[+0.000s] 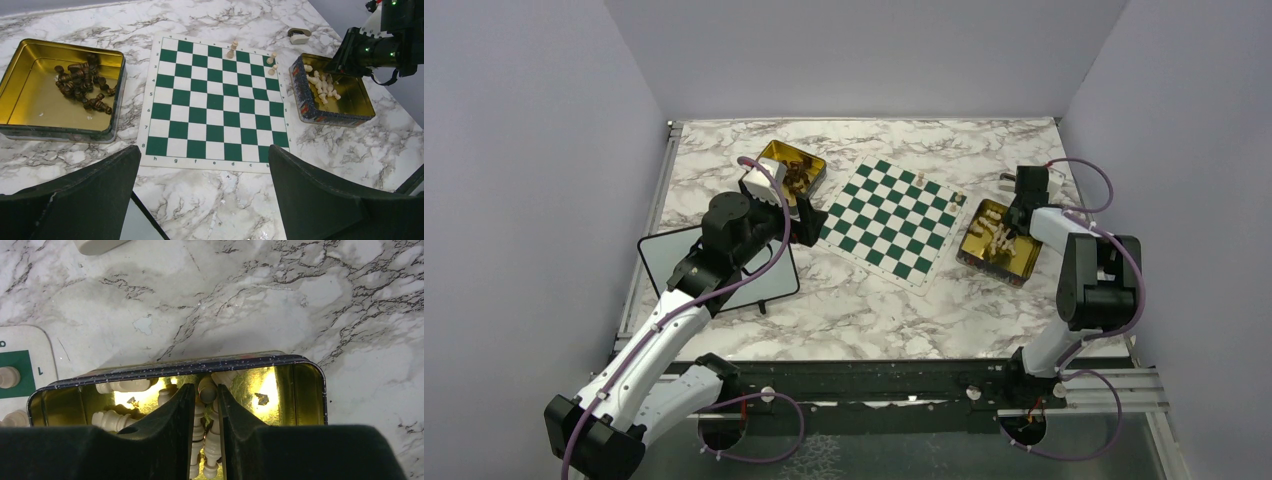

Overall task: Set up the chess pieces on the board
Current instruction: Pick up the chess piece from the storage box.

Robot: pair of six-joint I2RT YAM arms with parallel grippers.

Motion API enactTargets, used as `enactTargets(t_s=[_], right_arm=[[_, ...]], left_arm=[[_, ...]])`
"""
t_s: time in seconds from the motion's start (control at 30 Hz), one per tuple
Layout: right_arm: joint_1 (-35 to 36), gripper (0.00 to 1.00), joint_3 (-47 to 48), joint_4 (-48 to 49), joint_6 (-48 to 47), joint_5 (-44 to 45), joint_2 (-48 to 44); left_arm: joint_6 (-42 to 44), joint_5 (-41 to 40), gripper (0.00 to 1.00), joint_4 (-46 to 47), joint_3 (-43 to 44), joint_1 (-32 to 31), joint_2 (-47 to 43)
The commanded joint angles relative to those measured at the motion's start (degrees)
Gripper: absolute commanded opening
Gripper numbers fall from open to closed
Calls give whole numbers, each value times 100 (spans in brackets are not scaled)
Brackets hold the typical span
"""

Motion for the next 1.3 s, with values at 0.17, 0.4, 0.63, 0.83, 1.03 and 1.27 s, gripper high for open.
enactTargets(t_s=[0.17,0.4,0.63,0.83,1.03,1.27], right_arm=[[-21,22,-16,99,19,-47,86],[-22,17,91,-98,13,-116,14],[-29,16,43,-318,103,40,-299],[-26,15,-58,-375,113,-102,-568],[-16,15,150,-669,24,-430,-746],[51,15,132,-699,-36,-630,-958]], left_arm=[[-17,11,99,118,-30,-16,-82],[-13,1,99,118,-30,-22,-84],[-43,55,99,126,-24,-24,-124],[-58,124,99,144,-34,-89,-22],[-6,-54,99,124,-54,-139,-59],[14,-48,99,85,-29,-139,36]])
